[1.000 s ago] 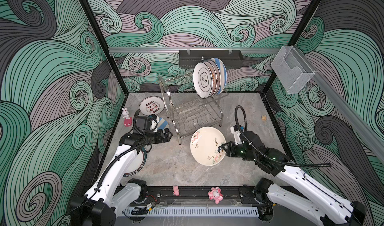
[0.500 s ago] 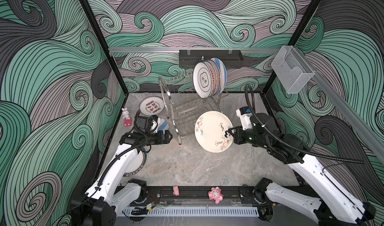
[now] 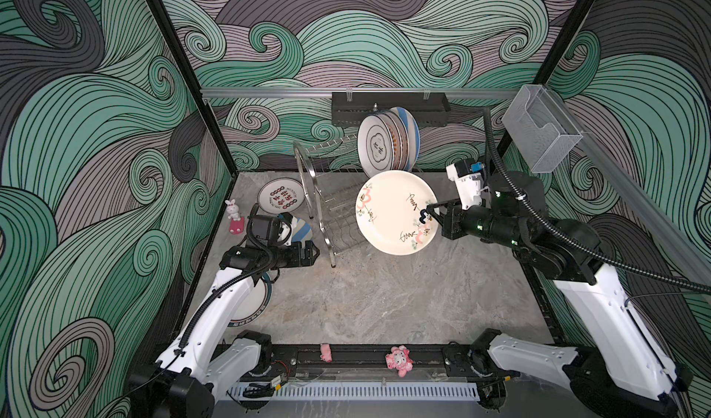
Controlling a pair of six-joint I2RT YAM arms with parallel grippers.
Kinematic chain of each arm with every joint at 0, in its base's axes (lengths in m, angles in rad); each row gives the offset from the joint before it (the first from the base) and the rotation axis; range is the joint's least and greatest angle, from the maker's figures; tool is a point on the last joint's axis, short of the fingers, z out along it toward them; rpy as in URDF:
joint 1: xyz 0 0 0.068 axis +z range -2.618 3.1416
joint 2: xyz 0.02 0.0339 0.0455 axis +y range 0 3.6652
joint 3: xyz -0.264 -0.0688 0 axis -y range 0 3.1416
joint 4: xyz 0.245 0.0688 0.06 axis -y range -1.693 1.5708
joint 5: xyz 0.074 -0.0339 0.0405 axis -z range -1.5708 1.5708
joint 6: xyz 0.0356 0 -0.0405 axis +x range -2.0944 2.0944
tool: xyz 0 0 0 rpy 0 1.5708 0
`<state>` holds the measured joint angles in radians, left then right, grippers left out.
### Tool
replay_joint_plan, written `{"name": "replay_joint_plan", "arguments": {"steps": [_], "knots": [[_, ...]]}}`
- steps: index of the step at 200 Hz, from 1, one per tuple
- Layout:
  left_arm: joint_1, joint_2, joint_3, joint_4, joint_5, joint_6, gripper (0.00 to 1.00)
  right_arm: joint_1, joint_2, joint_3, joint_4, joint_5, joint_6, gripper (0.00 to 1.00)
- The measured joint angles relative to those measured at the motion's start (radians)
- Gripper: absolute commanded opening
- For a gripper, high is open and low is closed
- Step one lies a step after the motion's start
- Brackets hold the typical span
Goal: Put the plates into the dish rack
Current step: 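Lift the cream floral plate upright with the right gripper toward the rack, then lower the cream floral plate into the rack in front of the other plates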
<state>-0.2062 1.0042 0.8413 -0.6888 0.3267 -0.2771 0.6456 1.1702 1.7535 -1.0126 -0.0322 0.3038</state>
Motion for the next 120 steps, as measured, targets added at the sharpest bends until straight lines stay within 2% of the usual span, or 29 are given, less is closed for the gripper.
{"name": "replay_joint_plan", "arguments": {"steps": [61, 98, 120], "knots": [[0.0, 0.001, 0.0, 0.0, 0.015, 0.0, 0.99, 0.002, 0.27, 0.332, 0.02, 0.108, -0.077, 0.0], [0.0, 0.002, 0.0, 0.001, 0.018, 0.0, 0.99, 0.016, 0.406, 0.485, 0.058, 0.289, -0.168, 0.0], [0.0, 0.002, 0.0, 0.001, 0.021, 0.0, 0.98, 0.045, 0.449, 0.504, 0.114, 0.419, -0.214, 0.0]]}}
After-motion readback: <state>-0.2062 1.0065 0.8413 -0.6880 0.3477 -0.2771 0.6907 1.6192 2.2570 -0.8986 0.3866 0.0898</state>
